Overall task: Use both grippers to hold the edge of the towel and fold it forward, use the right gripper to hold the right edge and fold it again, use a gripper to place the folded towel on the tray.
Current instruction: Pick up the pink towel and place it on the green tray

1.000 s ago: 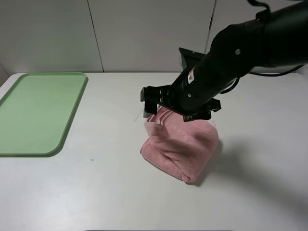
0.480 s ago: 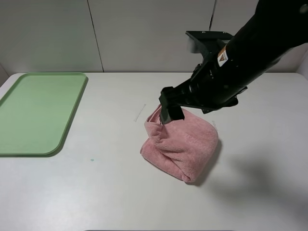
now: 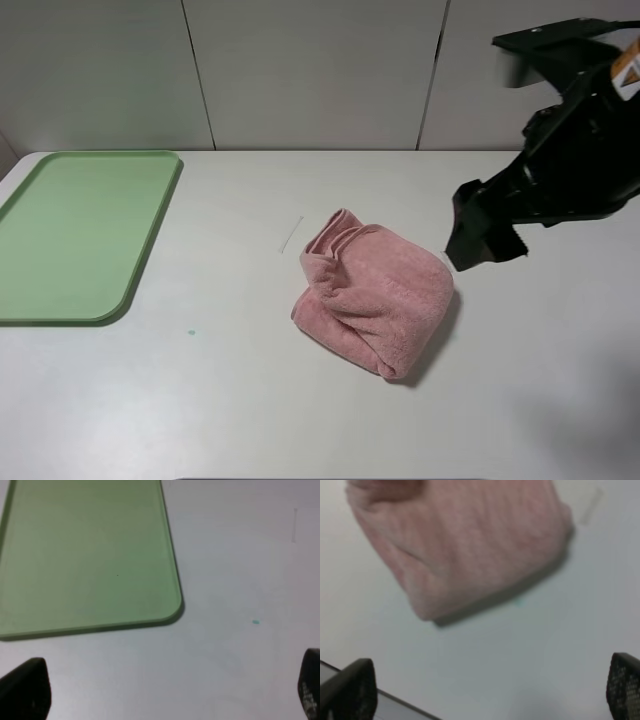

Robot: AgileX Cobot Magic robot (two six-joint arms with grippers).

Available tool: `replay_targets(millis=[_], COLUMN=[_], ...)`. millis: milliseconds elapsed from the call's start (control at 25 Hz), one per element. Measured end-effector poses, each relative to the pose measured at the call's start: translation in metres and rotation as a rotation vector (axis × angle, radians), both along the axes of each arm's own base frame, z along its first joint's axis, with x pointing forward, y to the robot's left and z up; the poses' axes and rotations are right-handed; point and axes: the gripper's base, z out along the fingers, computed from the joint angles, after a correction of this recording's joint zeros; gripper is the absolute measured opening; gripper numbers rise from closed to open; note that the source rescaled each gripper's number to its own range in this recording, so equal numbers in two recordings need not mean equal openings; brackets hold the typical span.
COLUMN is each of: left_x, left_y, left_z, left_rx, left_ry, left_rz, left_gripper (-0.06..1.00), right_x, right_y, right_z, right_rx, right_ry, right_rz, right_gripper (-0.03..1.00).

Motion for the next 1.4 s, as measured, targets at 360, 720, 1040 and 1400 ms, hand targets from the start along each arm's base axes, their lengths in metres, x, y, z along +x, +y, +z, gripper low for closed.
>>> replay_targets(millis=[360, 720, 1040, 1400], left_x=[0.000, 0.000, 0.000, 0.000], left_y=[0.000, 0.000, 0.000, 0.000], left_z=[0.000, 0.000, 0.000, 0.000], left_rx=[0.000, 0.000, 0.000, 0.000], left_ry=[0.000, 0.000, 0.000, 0.000], left_rz=[0.000, 0.000, 0.000, 0.000], left_gripper=[1.00, 1.00, 1.00, 1.00], right_x=[-0.028, -0.088, -0.140, -0.177], right_y=[-0.064, -0.115, -0.133, -0.138], right_z=[0.007, 0.001, -0.004, -0.015], right_rx=[-0.023, 0.002, 0.059, 0.075], right_ry=[-0.056, -0.130, -0.311, -0.482], right_rz=[-0.188, -0.409, -0.559, -0.579], right_gripper=[1.00, 1.00, 1.00, 1.00])
